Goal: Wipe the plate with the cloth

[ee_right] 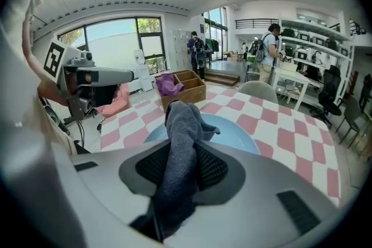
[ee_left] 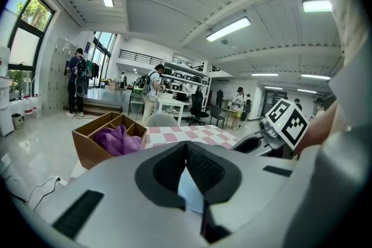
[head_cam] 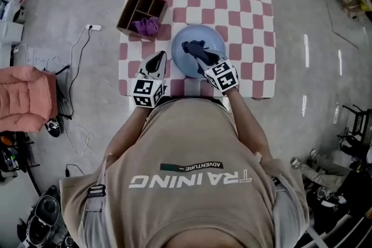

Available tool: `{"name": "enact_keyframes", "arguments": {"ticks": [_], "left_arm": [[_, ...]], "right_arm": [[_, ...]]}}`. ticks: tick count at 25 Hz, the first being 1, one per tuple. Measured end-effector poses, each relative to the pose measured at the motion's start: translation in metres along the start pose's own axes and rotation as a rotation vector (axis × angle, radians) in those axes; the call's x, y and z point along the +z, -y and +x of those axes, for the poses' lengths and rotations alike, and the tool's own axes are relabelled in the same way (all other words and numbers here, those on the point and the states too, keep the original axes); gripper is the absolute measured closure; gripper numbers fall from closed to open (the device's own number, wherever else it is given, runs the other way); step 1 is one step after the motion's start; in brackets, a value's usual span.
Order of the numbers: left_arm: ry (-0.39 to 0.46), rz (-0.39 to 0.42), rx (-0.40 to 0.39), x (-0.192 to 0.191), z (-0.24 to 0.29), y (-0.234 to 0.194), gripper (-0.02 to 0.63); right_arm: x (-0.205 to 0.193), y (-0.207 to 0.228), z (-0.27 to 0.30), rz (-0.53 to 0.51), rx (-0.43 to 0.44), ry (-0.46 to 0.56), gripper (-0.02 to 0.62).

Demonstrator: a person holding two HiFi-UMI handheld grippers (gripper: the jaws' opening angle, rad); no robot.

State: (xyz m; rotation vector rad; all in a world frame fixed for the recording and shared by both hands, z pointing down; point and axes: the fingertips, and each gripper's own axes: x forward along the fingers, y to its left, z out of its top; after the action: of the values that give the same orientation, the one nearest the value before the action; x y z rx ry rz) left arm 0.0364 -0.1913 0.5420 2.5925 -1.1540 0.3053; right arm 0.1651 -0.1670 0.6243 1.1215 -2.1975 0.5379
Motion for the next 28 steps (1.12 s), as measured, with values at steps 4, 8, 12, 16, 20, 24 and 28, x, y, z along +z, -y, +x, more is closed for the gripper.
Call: {"name": "enact_keyframes", "arguments": {"ticks": [4,8,12,16,20,24,28], "left_arm": [[-0.002,0.024,-0.07,0.005,0.022,0.026,0.594],[-0.021,0.049,-0.131,0.004,0.038,0.051,0.594],[-0.031,0.064,-0.155,0.006,0.047,0.069,0.594],[-0.05,0.073,-0.155,0.0,0.046,0.076,0.594],[-0.05,0.069,-0.114,0.0,0.038,0.07,0.594],[-0.051,0.061,-0.091,-0.003,0.036,0.067,0.594],[-0.053,0.054,-0.086,-0.006,0.038,0.071,0.594]], "right_arm": [[-0.024,0.042,-0.037,0.068,-0.108,0.017,0.46],[-0.058,0.084,-0.076,0.155,-0.227,0.011,0.46],[-0.101,0.119,-0.105,0.248,-0.31,-0.019,0.46],[-0.134,0.139,-0.119,0.359,-0.351,-0.014,0.46],[-0.141,0.146,-0.124,0.397,-0.356,0.004,0.459],[-0.138,0.146,-0.119,0.362,-0.338,0.006,0.456],[-0.137,0.144,-0.113,0.295,-0.319,0.006,0.368]]}}
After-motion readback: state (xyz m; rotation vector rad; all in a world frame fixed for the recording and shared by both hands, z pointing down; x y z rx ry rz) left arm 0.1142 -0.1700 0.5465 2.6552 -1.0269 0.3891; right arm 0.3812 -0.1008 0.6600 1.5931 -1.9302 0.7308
